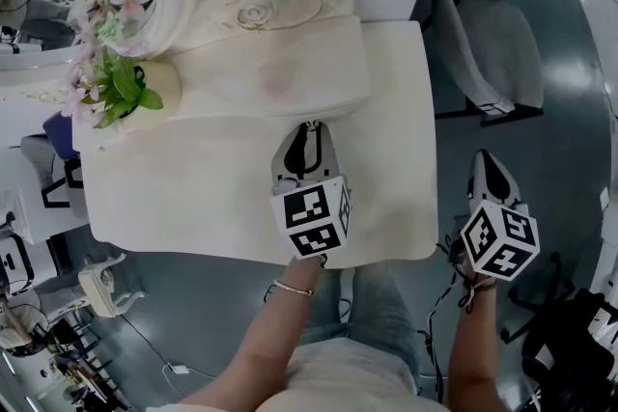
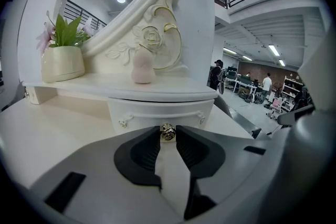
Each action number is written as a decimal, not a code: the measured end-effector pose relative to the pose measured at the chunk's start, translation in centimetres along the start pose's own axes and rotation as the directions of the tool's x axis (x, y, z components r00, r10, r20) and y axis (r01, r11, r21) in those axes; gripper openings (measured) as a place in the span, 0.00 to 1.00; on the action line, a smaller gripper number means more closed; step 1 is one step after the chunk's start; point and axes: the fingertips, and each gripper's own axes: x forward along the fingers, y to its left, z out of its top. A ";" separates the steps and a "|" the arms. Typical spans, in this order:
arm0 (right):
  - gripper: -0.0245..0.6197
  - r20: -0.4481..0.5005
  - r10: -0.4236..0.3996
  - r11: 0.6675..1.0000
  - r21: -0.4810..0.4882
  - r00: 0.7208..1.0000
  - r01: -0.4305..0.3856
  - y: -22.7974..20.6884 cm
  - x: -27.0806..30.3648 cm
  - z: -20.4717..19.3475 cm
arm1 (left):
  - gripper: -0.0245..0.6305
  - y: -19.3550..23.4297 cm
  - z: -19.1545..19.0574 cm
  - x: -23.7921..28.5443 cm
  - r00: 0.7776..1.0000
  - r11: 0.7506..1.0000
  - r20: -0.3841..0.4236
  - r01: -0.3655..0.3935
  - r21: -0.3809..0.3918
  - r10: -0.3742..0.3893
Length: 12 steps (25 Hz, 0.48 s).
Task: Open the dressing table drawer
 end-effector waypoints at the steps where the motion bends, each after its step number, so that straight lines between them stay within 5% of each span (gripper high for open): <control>1: 0.05 0.000 -0.001 1.000 0.000 1.000 0.001 -0.1 -0.1 0.0 | 0.20 0.0 0.0 0.0 1.000 1.000 0.000 0.000 0.001 0.000; 12: 0.05 -0.003 -0.001 1.000 -0.001 1.000 0.001 -0.1 -0.3 -0.3 | 0.20 0.0 -0.4 -0.6 1.000 1.000 -0.001 -0.001 0.006 0.001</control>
